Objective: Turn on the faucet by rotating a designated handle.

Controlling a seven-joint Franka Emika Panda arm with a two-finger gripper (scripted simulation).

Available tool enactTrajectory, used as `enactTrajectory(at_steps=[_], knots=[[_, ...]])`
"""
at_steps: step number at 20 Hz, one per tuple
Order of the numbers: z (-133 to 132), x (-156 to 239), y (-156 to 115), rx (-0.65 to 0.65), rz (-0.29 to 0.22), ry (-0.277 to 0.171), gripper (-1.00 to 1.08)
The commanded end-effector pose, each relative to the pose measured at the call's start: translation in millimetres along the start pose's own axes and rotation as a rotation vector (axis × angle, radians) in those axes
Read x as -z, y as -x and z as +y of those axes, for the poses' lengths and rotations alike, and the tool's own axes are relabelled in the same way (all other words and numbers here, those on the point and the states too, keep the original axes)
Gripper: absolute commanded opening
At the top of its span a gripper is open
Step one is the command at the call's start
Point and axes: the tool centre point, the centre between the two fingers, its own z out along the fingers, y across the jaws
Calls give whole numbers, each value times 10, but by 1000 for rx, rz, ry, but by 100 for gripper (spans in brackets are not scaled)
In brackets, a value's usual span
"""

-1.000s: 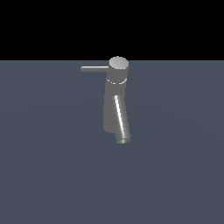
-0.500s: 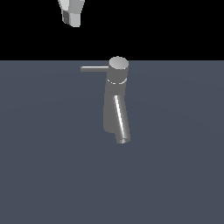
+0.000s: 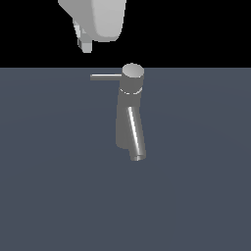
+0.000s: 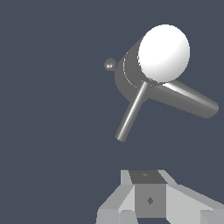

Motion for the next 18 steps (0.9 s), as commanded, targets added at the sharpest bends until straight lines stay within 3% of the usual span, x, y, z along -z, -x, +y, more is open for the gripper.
enactTrajectory(at_steps=[1,18], knots=[[-61,-103,-45,-57,19,-20,-100],[-382,-606,-395,-353,121,-123,-100]])
